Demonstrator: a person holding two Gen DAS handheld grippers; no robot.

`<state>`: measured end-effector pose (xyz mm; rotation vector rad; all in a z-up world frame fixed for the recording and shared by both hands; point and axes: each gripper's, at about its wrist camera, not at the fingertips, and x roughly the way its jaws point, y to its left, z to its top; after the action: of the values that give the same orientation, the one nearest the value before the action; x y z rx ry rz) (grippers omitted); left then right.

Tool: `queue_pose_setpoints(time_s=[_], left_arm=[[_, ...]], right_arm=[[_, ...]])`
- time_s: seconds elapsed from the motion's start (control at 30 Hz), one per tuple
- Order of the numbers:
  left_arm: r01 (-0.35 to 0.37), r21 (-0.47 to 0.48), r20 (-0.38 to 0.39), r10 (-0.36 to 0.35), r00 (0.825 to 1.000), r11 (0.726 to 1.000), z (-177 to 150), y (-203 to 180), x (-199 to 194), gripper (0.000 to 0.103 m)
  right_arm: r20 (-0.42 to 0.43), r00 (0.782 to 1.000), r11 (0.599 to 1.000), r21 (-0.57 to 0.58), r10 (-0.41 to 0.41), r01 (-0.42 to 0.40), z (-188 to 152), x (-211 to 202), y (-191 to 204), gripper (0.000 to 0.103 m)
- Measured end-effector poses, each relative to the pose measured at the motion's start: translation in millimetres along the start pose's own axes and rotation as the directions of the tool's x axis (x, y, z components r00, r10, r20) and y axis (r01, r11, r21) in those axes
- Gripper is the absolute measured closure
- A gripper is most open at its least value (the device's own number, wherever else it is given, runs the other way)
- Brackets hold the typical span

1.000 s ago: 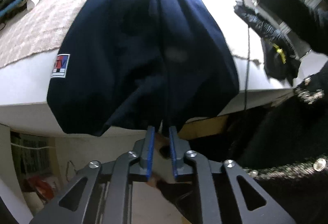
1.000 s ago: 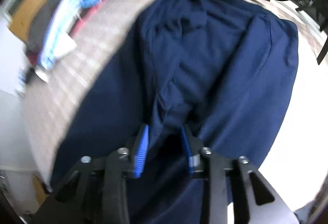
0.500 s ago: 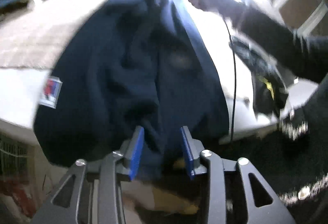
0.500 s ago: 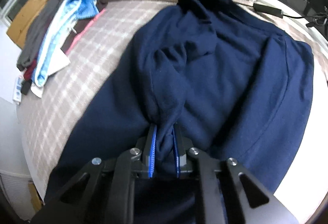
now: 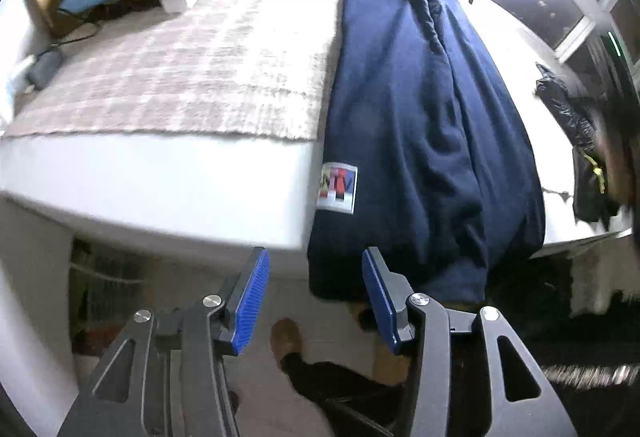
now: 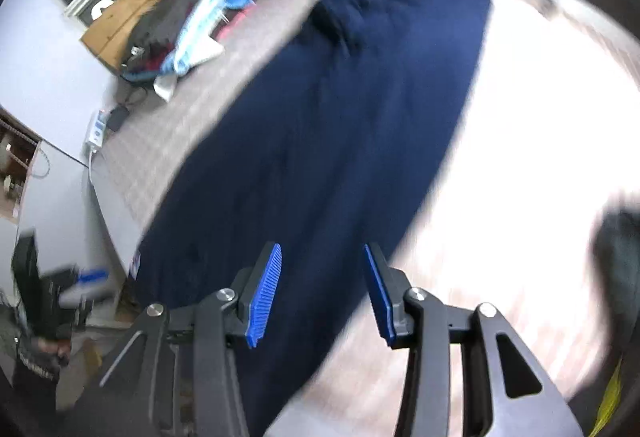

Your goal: Fold clothes

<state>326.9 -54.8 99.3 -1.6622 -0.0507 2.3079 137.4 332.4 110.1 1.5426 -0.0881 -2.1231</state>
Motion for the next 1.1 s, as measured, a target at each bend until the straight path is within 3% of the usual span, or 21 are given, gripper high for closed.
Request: queue_pose_setpoints(time_s=[0.2, 0.3, 0.47, 0.7, 0.83, 0.93, 0.97, 1.0, 1.03, 1.1], left_arm=[[0.106, 0.144, -0.092, -0.093, 0.991, 0.984, 19, 4, 8, 0.056], [0.113, 0.217, -0.114, -0.09, 0.989, 0.97, 22, 3, 4, 0.053], [0.113, 0.248, -0.137, -0.081, 0.987, 0.962, 22, 5, -3, 0.053], [0.094, 0.294, -0.151, -0.051, 0.987, 0.951, 30, 0, -8, 0.049], [0.092, 0.302, -0.152, -0.048, 0.987, 0.949, 31, -2, -12, 0.05], [0.083, 0.332, -0.132, -0.041, 0.99, 0.94, 37, -1, -16, 0.055], [0.08, 0.342, -0.125, -0.039, 0.991, 0.936, 39, -1, -18, 0.067], [0.077, 0.352, -0.119, -0.038, 0.992, 0.933, 41, 0, -20, 0.075], [0.074, 0.361, -0.112, -0.036, 0.993, 0.93, 43, 0, -21, 0.093], [0.103, 0.352, -0.116, -0.066, 0.991, 0.93, 48, 6, -26, 0.099]], right_arm=[[0.043, 0.997, 0.966, 0.254, -0.064, 0.052, -126, -10, 25, 0.061], [0.056, 0.992, 0.946, 0.31, -0.112, 0.089, -155, -2, 45, 0.061], [0.068, 0.99, 0.915, 0.393, -0.123, 0.087, -191, 2, 56, 0.061], [0.042, 0.996, 0.909, 0.413, -0.077, 0.053, -194, 32, 43, 0.055], [0.046, 0.999, 0.92, 0.393, -0.012, -0.007, -187, 51, 34, 0.054], [0.058, 0.998, 0.924, 0.38, 0.027, -0.048, -180, 57, 31, 0.054], [0.069, 0.995, 0.918, 0.386, 0.066, -0.088, -179, 59, 29, 0.054], [0.073, 0.993, 0.913, 0.39, 0.098, -0.119, -177, 60, 29, 0.056], [0.071, 0.99, 0.911, 0.387, 0.124, -0.142, -176, 61, 29, 0.071], [0.066, 0.985, 0.911, 0.373, 0.162, -0.175, -175, 59, 33, 0.098]])
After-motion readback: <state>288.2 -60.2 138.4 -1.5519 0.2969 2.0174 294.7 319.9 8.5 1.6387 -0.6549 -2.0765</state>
